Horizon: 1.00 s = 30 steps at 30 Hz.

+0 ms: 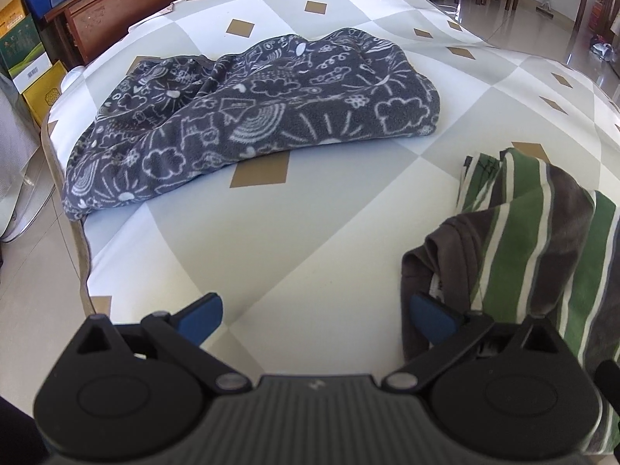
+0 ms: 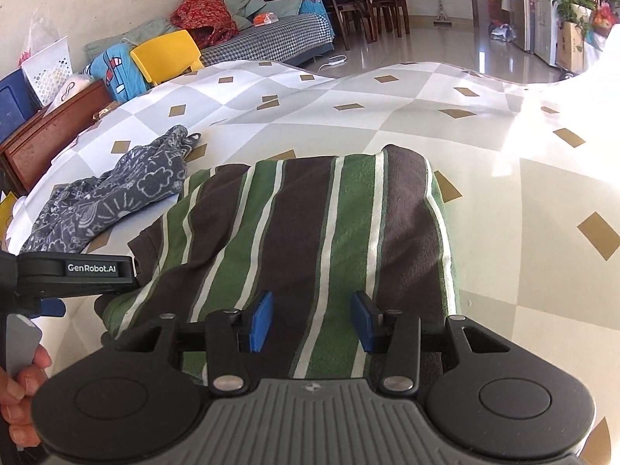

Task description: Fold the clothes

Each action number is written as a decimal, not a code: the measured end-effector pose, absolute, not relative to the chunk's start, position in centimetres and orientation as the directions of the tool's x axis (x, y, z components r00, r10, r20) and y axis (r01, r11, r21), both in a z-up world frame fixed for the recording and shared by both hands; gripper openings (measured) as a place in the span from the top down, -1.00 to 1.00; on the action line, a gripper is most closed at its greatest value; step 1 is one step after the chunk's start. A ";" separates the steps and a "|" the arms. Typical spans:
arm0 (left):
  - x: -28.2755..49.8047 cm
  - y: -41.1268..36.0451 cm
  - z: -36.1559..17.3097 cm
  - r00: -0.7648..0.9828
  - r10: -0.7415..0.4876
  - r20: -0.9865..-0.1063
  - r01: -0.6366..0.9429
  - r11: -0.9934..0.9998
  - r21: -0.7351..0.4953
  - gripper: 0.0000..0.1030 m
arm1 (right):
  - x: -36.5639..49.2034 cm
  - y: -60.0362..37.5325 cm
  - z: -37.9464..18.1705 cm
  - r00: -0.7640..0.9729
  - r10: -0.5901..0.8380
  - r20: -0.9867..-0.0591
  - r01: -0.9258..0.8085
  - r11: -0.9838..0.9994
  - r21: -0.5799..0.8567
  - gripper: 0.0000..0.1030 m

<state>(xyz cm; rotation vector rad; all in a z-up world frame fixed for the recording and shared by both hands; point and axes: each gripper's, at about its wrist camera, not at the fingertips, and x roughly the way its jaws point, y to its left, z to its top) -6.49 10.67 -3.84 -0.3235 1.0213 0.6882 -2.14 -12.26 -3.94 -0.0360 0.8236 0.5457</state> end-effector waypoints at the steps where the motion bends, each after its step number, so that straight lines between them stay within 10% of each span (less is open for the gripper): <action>1: -6.5 10.7 -3.7 0.344 0.367 -0.864 -0.664 0.746 0.052 -1.00 | -2.2 -12.2 -3.9 0.546 0.445 -0.710 -0.480 0.861 0.171 0.17; 17: -3.2 11.1 -0.1 0.572 0.130 -0.810 -0.509 0.831 -0.225 -0.99 | -1.1 -11.4 -3.0 0.396 0.414 -0.820 -0.660 0.749 0.059 0.16; 30: 2.0 11.7 -0.3 0.587 -0.040 -0.809 -0.291 0.921 -0.257 -0.33 | -0.6 -11.7 -3.2 0.339 0.434 -0.835 -0.711 0.699 0.075 0.13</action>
